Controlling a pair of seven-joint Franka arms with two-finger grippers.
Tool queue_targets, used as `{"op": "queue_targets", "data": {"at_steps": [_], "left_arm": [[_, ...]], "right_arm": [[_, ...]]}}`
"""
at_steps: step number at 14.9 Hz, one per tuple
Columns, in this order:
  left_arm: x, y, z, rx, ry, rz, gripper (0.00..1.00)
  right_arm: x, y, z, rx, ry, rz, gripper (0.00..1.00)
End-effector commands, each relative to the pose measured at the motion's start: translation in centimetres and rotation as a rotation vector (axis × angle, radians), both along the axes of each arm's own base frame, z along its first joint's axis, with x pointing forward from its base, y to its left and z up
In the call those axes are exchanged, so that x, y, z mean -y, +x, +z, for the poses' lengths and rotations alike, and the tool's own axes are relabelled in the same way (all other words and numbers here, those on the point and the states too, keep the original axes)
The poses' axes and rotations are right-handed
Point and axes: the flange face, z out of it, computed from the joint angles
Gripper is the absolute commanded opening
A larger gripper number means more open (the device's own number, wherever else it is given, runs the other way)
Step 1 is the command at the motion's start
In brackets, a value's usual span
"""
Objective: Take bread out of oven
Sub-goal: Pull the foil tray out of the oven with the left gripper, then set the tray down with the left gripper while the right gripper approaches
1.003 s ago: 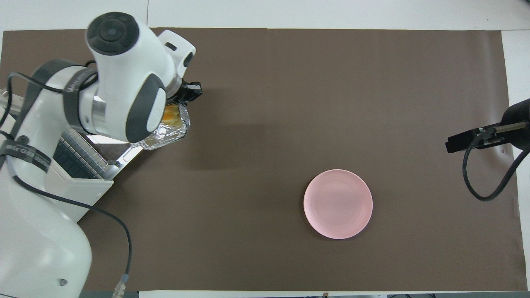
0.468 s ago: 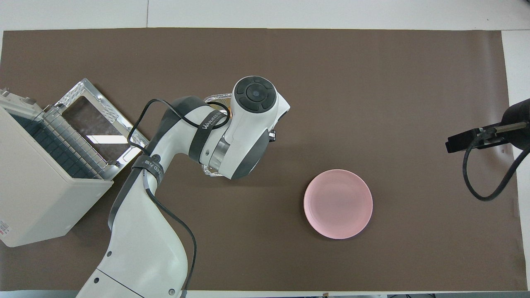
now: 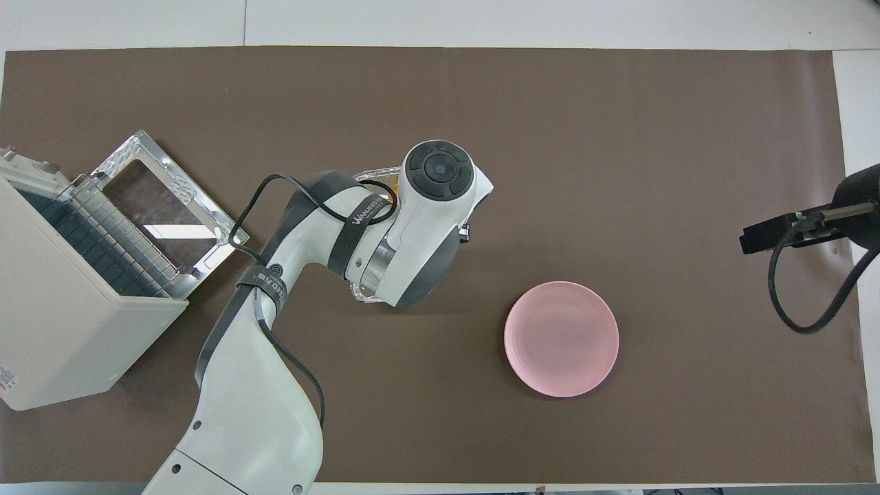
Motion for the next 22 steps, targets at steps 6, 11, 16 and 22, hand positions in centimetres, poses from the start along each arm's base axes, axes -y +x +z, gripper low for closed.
{"op": "queue_targets", "data": {"at_steps": [6, 11, 16, 22], "left_arm": [[-11.4, 5.5, 9.8, 0.013, -0.067, 0.194, 1.00], [-28.8, 6.1, 19.9, -0.067, -0.082, 0.317, 1.00], [-42.7, 3.6, 24.5, -0.129, -0.067, 0.295, 1.00], [-45.1, 1.1, 24.1, -0.150, -0.016, 0.228, 1.00]], "right_arm": [[-1.9, -0.8, -0.2, -0.002, 0.007, -0.022, 1.00], [-12.2, -0.3, -3.4, 0.051, 0.004, -0.128, 1.00], [-21.9, 3.1, -12.7, 0.054, 0.015, -0.227, 1.00], [-30.3, 5.8, -18.8, 0.057, 0.030, -0.333, 1.00]]}}
